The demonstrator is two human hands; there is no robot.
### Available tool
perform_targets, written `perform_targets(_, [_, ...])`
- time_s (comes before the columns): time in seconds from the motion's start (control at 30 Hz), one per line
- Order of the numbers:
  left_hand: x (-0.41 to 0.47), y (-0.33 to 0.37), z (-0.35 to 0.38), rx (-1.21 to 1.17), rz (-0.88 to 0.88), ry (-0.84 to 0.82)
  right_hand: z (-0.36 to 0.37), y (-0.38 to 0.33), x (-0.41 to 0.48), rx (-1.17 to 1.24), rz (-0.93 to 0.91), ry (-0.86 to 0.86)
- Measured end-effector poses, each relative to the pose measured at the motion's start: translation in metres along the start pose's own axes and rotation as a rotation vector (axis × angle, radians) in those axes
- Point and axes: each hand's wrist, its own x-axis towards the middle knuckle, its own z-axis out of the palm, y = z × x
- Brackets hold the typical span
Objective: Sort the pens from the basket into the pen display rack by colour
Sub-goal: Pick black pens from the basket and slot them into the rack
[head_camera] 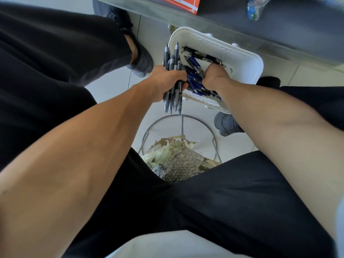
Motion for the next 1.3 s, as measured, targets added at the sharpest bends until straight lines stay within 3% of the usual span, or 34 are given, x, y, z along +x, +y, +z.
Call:
perform_targets(0.27, [-0.004,0.000,-0.001,0.043,0.017,0.024,-0.006,0.003,-0.007,0.111,-0.005,-0.096])
perform_targets(0.43, [-0.005,0.000,0.009,0.088,0.064,0.093,-0.016,0.001,-0.030,0.586,0.074,-0.251])
perform_targets(0.53, [-0.004,-0.003,0.012,0.072,0.073,0.134,-0.030,0.002,-0.052,0.739,0.052,-0.434])
perform_targets(0.7, [-0.006,-0.004,0.014,0.003,0.079,0.170,-0.045,0.009,-0.078,0.882,-0.008,-0.603])
perform_targets(0.87, [-0.023,0.002,0.017,-0.068,0.089,0.054,-0.046,0.012,-0.099,0.881,-0.082,-0.661])
perform_targets(1.07, [-0.044,0.006,0.021,0.016,0.172,0.038,-0.050,0.009,-0.121,0.820,-0.094,-0.569])
perform_targets(1.3, [-0.063,0.007,0.025,0.129,0.268,0.069,-0.060,0.016,-0.138,0.622,-0.100,-0.107])
